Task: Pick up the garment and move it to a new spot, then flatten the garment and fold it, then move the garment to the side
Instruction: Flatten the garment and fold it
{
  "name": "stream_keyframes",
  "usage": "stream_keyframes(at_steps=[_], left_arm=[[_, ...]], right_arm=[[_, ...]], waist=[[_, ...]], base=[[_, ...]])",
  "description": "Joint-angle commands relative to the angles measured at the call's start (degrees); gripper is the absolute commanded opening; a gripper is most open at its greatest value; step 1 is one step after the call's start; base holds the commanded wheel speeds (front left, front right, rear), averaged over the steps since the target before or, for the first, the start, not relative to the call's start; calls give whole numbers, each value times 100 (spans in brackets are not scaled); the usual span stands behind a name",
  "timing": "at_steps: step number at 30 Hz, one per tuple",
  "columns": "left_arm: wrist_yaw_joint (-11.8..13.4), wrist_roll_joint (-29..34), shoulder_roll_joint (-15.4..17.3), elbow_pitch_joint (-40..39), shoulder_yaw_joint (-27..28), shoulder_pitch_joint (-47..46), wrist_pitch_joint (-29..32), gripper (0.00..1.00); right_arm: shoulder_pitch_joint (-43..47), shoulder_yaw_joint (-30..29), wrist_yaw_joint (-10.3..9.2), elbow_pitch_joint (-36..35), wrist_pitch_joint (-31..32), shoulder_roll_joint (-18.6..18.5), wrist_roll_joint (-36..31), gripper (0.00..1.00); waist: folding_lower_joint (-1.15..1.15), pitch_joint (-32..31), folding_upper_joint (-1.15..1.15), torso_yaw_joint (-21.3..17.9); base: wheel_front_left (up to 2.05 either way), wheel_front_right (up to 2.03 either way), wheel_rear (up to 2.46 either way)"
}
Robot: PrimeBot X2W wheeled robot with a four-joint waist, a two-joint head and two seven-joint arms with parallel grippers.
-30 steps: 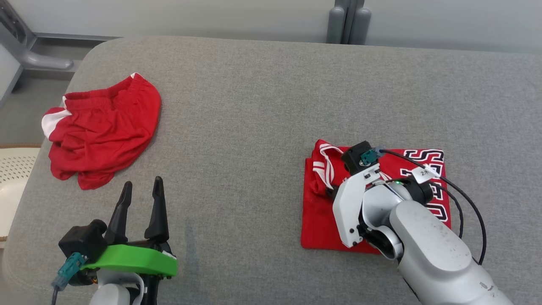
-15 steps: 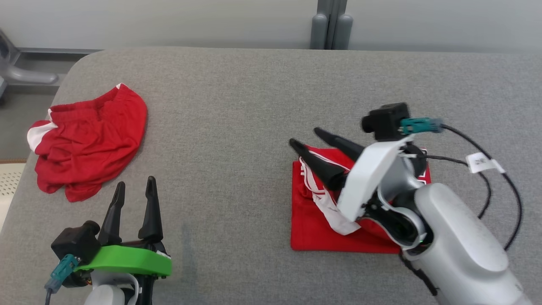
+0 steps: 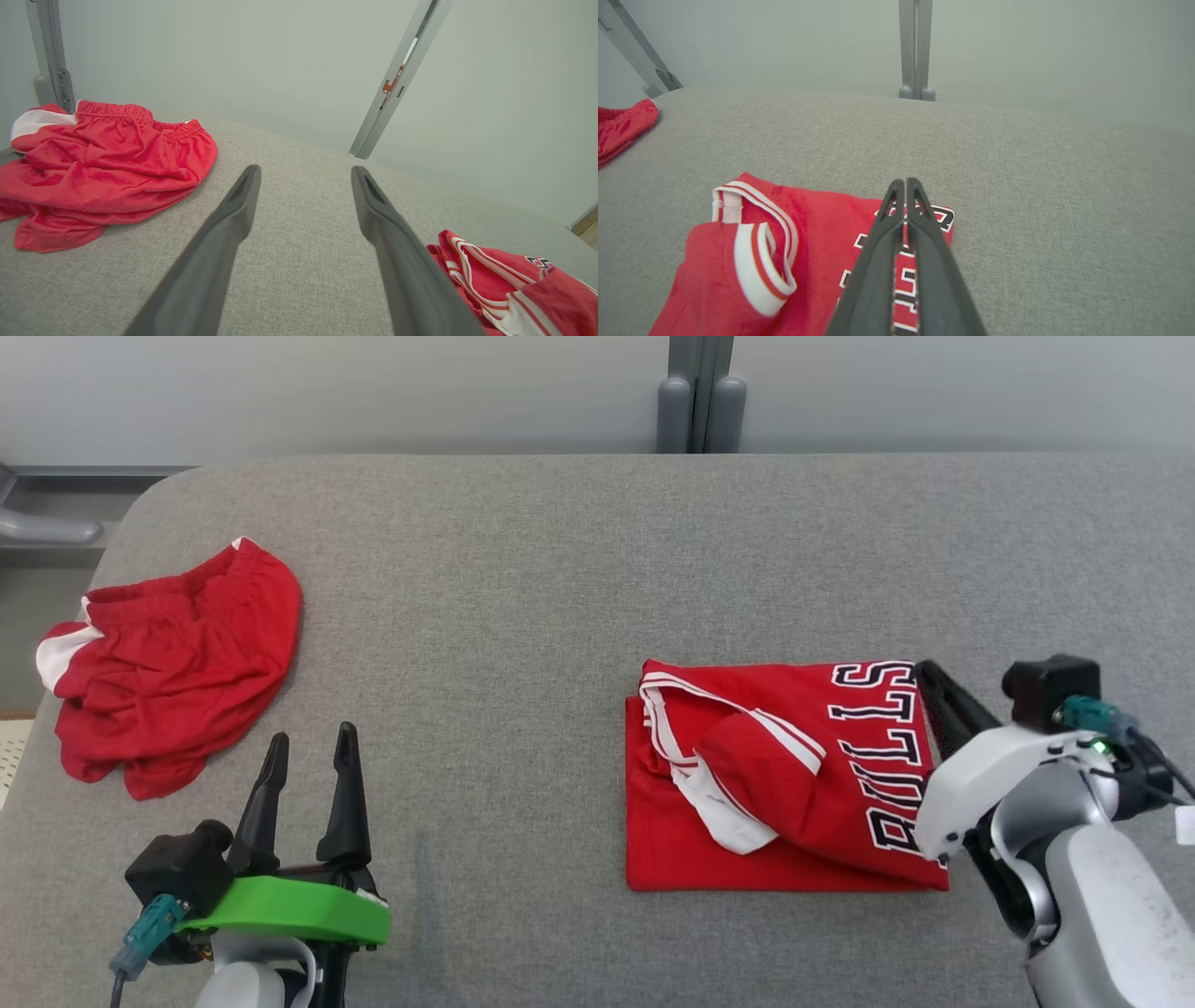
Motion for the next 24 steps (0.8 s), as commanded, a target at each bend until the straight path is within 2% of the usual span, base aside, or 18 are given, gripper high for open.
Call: stream_keyframes(at_steps=[1,7,14,20,24], left_arm=[[-18,59,20,-10,9,50,-14,100],[-19,106,92,-7,-32,-8,-14,100],[-11,105,108,-13,-71,6,-13,100],[12,55,93,-10,-84,33,-13,100],[29,28,82,-37,-42,39,-8,100]], right_arm=[[49,-1,-1,119,-88,41,-133,0],[-72,554,-2,913,-356,271,-506,0],[-278,1824,-2,1449,-555,597,-231,0],[-339,3045,-2,1323,-386,659,490,0],[-415,3375,-2,916,-406,475,993,0]], waist=[[0,-8,0,10],[0,2,0,56],[0,16,0,126],[0,31,0,156],[0,43,0,124]], base=[[0,0,0],[0,0,0],[0,0,0],[0,0,0],[0,0,0]])
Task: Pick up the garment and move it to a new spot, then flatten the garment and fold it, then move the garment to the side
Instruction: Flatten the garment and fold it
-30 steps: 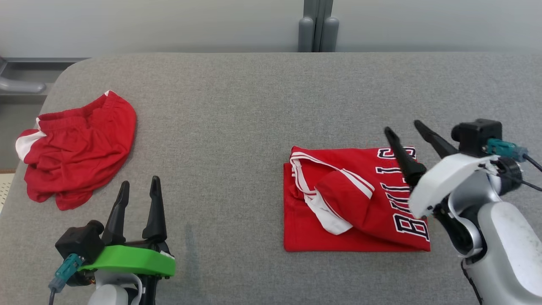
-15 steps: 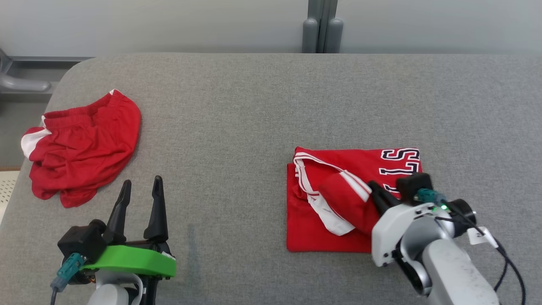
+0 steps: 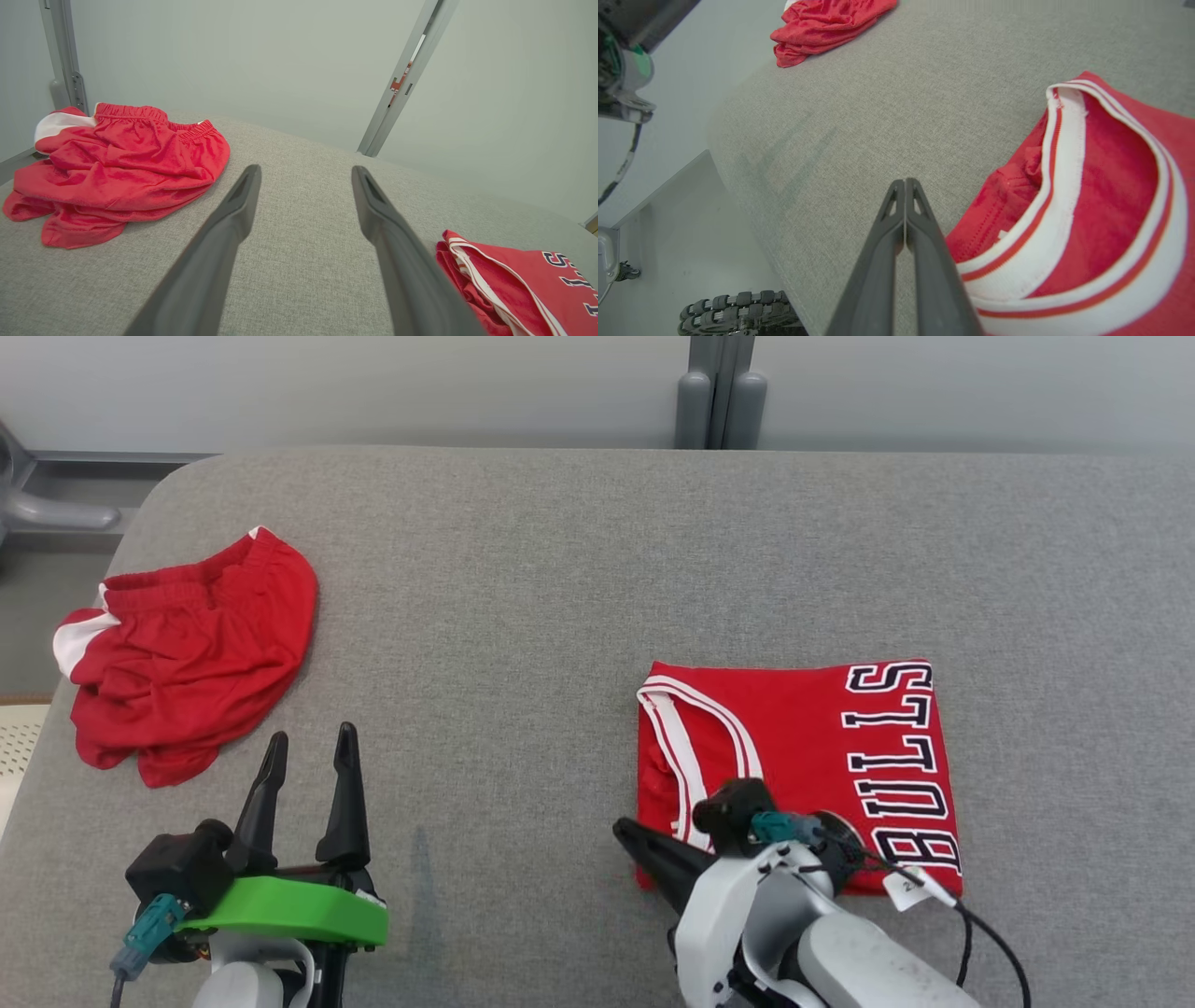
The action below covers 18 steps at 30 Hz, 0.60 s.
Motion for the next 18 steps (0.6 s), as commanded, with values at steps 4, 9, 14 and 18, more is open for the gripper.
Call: stream_keyframes(at_steps=[4,9,14,18], left_arm=[[31,-44,7,-39,98,100,1,100],[45,-16,9,-73,198,184,1,100],[64,31,20,-119,283,297,1,100],[72,74,33,-157,272,356,1,100]], right_arm=[[-36,-250,-3,-545,-251,-307,103,100],[320,-1155,-2,-1148,-619,-428,-161,100],[699,-2055,-3,-1472,-777,-345,-535,100],[828,-2637,-3,-1597,-877,-313,-748,100]], waist=[[0,-40,0,-101],[0,-166,0,-258],[0,-311,0,-431],[0,-359,0,-524]], base=[[0,0,0],[0,0,0],[0,0,0],[0,0,0]])
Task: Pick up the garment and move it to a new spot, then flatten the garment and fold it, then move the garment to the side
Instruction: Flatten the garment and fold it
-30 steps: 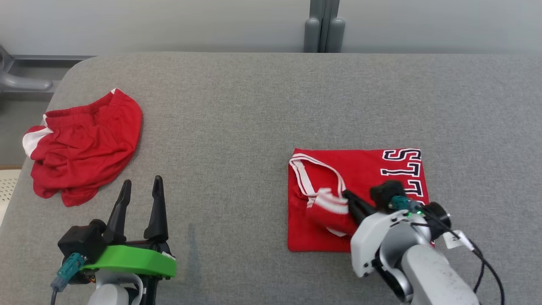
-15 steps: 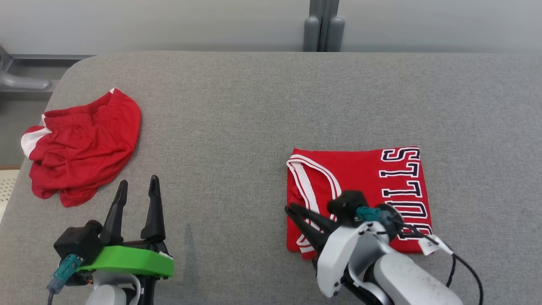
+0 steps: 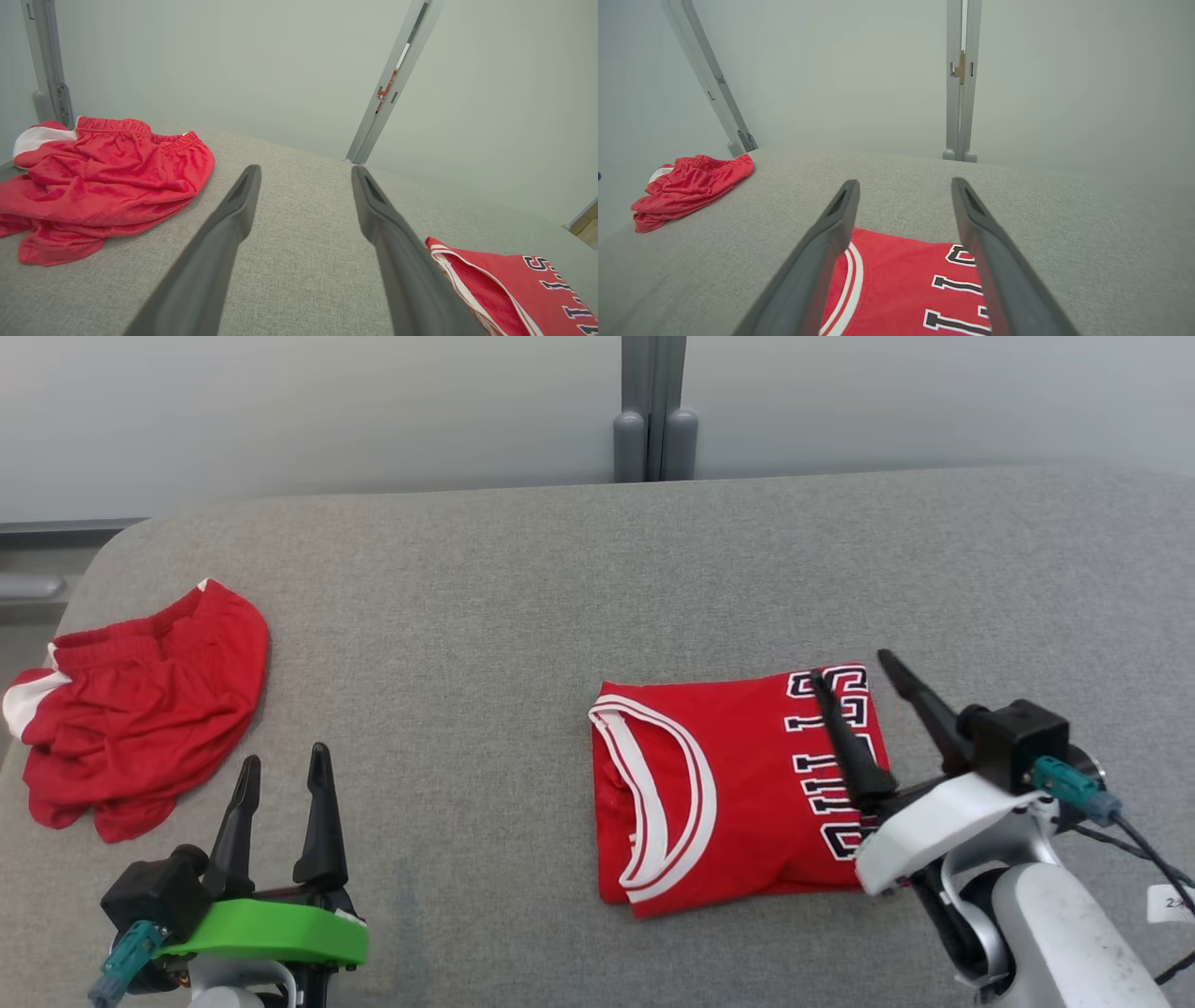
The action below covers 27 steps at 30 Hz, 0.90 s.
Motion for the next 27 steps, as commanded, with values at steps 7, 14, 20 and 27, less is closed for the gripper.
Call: stream_keyframes(at_steps=[7,14,20,27], left_arm=[[38,55,94,-32,-25,135,21,100],[102,147,174,-54,-98,189,75,100],[135,114,223,-28,-94,274,86,100],[181,101,197,-42,-124,359,69,100]], right_arm=[[195,-892,-3,151,-139,5,-215,100],[319,-1263,-3,456,-110,-61,-184,100],[356,-1260,-3,723,-185,-188,-150,100],[393,-1174,-3,882,-236,-307,-131,100]], waist=[[0,-153,0,-130],[0,-234,0,-161],[0,-318,0,-186],[0,-349,0,-175]], base=[[0,0,0],[0,0,0],[0,0,0],[0,0,0]])
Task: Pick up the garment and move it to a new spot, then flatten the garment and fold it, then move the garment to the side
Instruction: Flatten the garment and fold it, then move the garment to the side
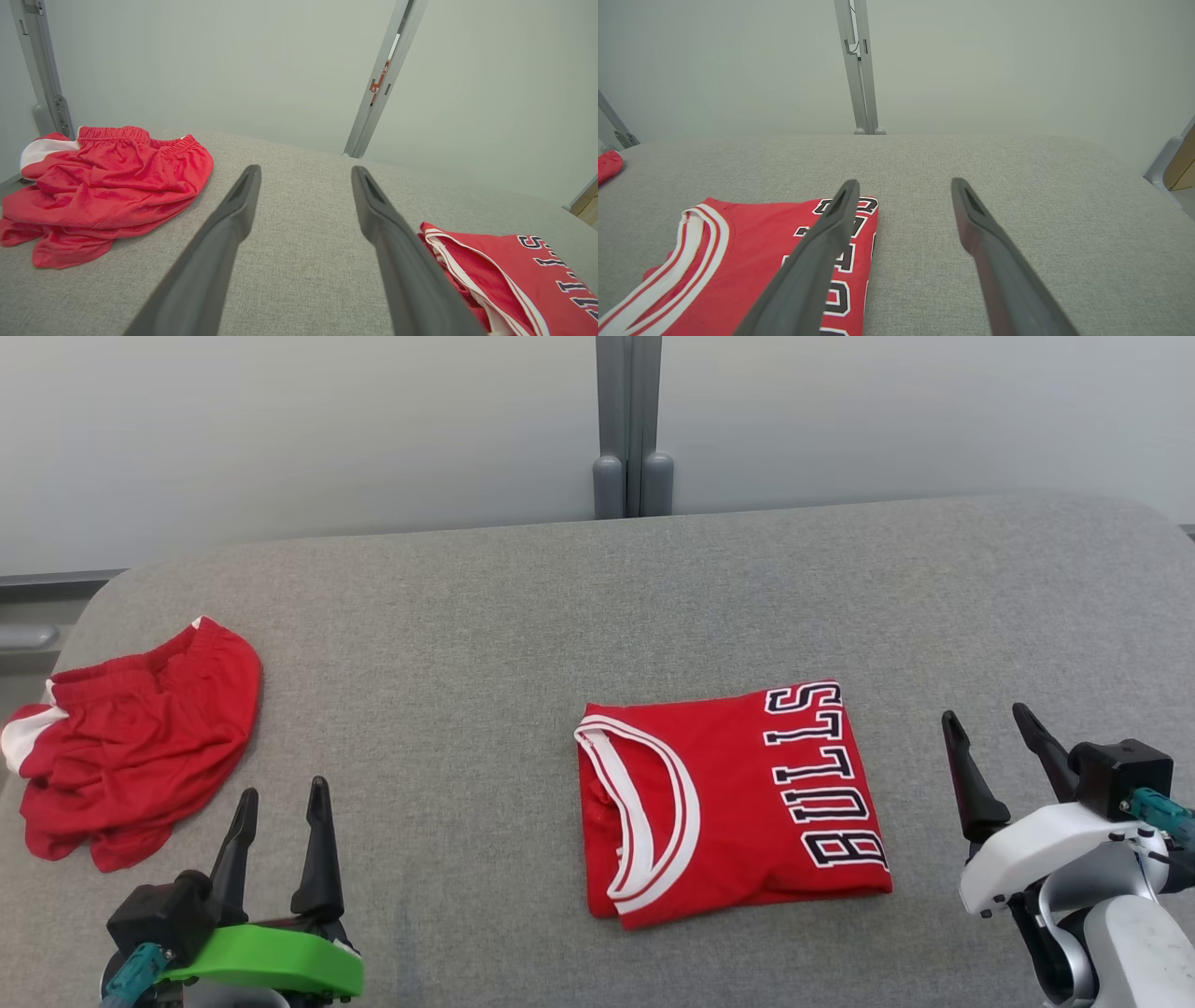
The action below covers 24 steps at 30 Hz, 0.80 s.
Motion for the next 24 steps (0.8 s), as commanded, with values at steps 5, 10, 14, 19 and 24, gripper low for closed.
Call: stream_keyframes(at_steps=[5,10,14,19,24], left_arm=[[18,-40,50,12,-17,109,-30,100],[39,-64,61,-20,-36,105,-17,100],[42,-71,81,-32,-51,64,-3,100],[51,-75,82,-40,-74,34,-15,100],[17,-125,50,-14,-84,-63,-40,100]], right_arm=[[80,28,-3,12,-39,-16,25,100],[99,52,-3,-10,-29,21,58,100],[95,52,-3,-19,3,33,75,100],[21,79,-3,-20,57,6,127,100],[-176,170,-3,-53,270,-73,159,100]], waist=[[0,10,0,-5],[0,13,0,-10],[0,28,0,-4],[0,66,0,21],[0,174,0,94]], base=[[0,0,0],[0,0,0],[0,0,0],[0,0,0],[0,0,0]])
